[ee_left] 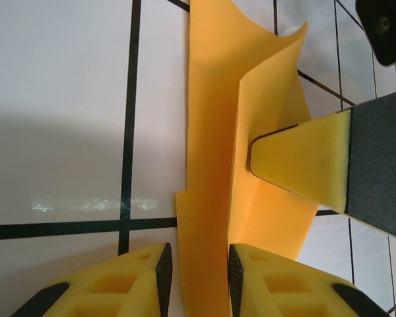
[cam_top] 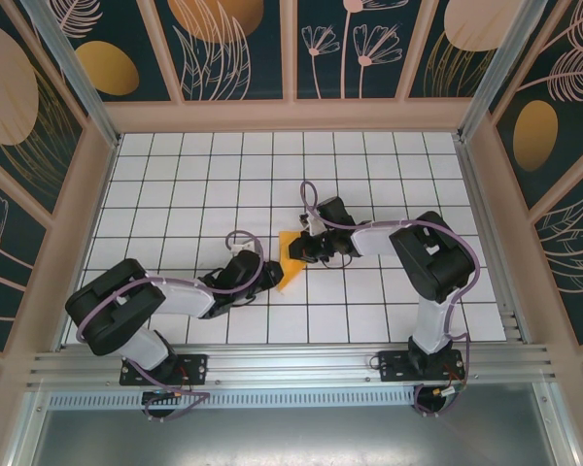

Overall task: Fold a paper plane with a square sheet of paper (pick it up from the middle)
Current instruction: Fourth fold the wing at the center of the table.

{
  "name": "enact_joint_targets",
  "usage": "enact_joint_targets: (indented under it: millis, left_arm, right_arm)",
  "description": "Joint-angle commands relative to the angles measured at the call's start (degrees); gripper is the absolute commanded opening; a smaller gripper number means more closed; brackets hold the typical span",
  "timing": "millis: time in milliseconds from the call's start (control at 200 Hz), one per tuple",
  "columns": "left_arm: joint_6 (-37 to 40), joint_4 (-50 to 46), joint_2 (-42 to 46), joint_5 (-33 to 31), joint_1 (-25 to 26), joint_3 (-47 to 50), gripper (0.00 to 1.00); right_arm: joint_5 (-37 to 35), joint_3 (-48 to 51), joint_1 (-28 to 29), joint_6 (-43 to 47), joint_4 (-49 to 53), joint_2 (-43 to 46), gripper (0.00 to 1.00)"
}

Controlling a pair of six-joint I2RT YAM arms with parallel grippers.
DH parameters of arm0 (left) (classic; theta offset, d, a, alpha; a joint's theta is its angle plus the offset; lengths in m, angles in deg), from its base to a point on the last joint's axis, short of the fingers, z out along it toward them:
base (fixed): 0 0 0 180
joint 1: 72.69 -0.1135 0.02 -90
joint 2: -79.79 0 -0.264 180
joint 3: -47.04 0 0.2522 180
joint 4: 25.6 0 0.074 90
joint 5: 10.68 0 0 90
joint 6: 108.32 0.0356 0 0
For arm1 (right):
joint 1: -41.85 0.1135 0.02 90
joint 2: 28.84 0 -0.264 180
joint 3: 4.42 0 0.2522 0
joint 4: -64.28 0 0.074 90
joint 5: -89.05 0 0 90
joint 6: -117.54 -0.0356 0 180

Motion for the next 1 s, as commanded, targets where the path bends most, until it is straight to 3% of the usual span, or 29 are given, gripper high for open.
enact_joint_targets:
  millis: [0, 706, 991]
  left_arm:
    - [2.08, -1.68, 1.34, 0.8, -1.04, -1.68, 0.32]
    - [2.44, -0.06, -5.11, 7.08, -5.09, -6.0, 0.23]
    - [3.05, 2.8, -6.65, 8.8, -5.16, -6.05, 0.1]
  right_arm:
    - [-0.51, -1.05, 0.24, 0.52, 0.22, -0.19, 0.11]
    - [-0.51, -1.05, 0.15, 0.85, 0.58, 0.39, 0.11]
    - [-0.64, -1.32, 0.11, 1.03, 1.05, 0.63, 0.11]
